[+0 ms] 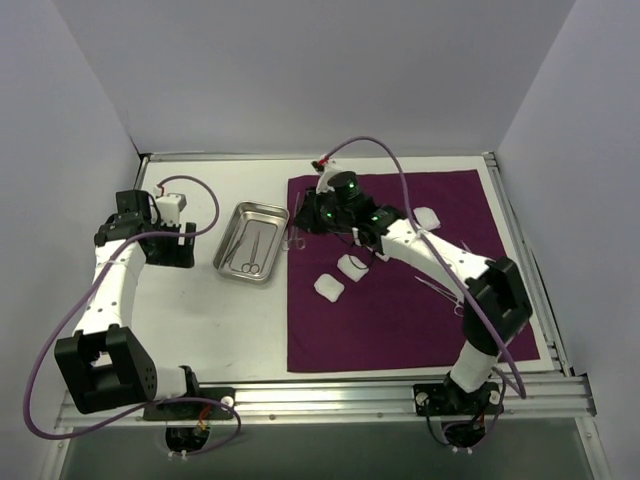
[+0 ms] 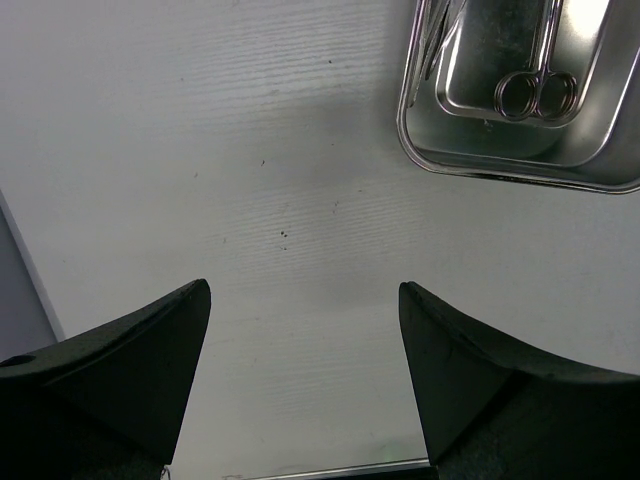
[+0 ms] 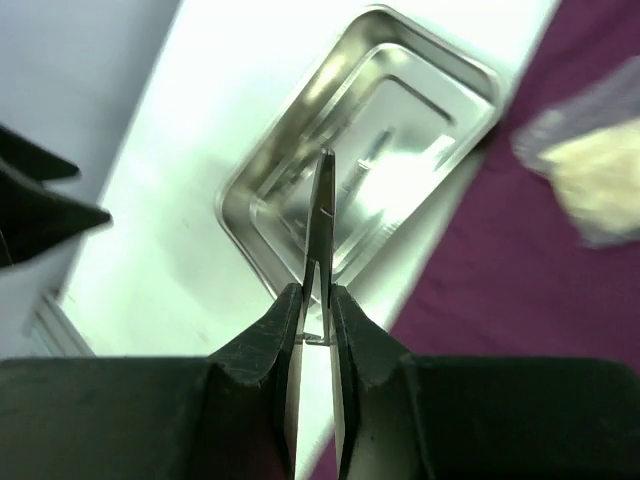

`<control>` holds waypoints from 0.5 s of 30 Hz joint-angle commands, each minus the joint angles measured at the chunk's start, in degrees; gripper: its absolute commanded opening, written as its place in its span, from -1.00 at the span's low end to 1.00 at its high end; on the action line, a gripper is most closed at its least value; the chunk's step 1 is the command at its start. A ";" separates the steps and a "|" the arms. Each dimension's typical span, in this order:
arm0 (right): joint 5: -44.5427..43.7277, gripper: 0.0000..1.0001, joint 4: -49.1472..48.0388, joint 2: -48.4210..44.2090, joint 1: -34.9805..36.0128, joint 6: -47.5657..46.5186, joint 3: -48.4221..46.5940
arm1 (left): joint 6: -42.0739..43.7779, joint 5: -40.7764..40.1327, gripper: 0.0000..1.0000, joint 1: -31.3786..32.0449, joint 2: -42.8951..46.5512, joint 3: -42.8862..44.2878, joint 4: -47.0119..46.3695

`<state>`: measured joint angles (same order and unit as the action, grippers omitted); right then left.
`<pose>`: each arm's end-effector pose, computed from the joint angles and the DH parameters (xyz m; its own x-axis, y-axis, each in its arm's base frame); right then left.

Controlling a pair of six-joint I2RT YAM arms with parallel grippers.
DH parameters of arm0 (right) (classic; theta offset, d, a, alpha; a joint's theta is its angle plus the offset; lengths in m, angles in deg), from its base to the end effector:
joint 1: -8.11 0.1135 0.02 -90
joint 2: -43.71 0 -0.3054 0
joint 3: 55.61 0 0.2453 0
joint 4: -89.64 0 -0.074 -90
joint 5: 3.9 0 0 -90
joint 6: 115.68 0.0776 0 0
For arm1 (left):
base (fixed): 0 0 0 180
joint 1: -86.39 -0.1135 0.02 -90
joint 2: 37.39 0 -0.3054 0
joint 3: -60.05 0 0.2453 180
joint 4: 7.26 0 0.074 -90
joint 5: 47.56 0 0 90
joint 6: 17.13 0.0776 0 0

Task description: Prepare the surgical pack

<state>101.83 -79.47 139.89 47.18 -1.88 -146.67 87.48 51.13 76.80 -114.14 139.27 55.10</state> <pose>0.3284 0.2937 0.3542 -0.5224 0.0762 -0.8493 -0.6538 0.6036 0.4563 0.2688 0.0335 0.2910 -0.8481 0.1096 -0.5184 0.1281 0.9918 0.0001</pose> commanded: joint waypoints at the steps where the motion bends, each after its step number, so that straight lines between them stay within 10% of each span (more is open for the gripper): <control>1: -6.66 -1.00 -14.47 7.16 4.25 19.59 -2.80 | -0.11 -0.86 0.71 -0.44 1.69 0.42 -1.89; 15: -13.61 -1.00 -11.07 30.11 8.74 29.73 -21.53 | -0.02 -1.04 0.71 -0.44 1.78 -0.28 -2.15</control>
<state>92.47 -90.29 170.30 56.55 25.33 -163.98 87.48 50.14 76.80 -113.85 139.24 54.99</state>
